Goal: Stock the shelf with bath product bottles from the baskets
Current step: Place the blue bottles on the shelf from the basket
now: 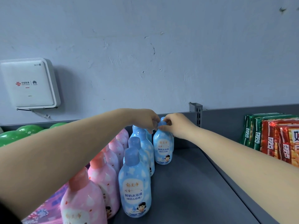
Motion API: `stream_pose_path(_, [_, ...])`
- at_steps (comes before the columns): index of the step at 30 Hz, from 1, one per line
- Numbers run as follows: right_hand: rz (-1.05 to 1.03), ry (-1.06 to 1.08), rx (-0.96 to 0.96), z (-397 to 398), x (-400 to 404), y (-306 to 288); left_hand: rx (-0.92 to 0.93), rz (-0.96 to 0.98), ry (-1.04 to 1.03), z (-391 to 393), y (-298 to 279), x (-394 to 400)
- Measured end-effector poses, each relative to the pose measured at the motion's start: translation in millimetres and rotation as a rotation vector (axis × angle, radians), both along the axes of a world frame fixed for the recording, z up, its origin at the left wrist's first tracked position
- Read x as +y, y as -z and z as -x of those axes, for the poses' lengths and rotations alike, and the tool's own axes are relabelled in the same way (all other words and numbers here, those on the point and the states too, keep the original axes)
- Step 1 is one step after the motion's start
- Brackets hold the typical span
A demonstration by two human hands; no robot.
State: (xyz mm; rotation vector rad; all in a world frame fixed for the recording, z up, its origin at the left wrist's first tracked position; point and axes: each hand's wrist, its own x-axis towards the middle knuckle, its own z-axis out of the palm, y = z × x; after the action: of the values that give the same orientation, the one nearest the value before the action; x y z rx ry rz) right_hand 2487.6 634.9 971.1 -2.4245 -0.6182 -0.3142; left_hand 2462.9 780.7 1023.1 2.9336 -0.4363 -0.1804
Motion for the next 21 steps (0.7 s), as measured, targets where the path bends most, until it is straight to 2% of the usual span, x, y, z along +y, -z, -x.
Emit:
stream_pose_path(5, [-0.001, 0.029, -0.028, 0.0, 2.1, 1.8, -0.024, -0.060, -0.016, -0.6, -0.6, -4.0])
stream_pose_path(11, [0.182, 0.080, -0.122, 8.2, -0.7, -5.2, -0.073, -0.172, -0.049, 3.3, -6.1, -4.0])
stream_pose_path(16, [0.179, 0.128, -0.277, 33.0, -14.9, -28.9, -0.252, -0.090, -0.059, 32.0, -32.4, -0.9])
stream_pose_path(21, [0.169, 0.166, -0.475, 75.7, -30.3, -46.9, -0.541, -0.039, 0.035, 78.1, -42.6, -9.7])
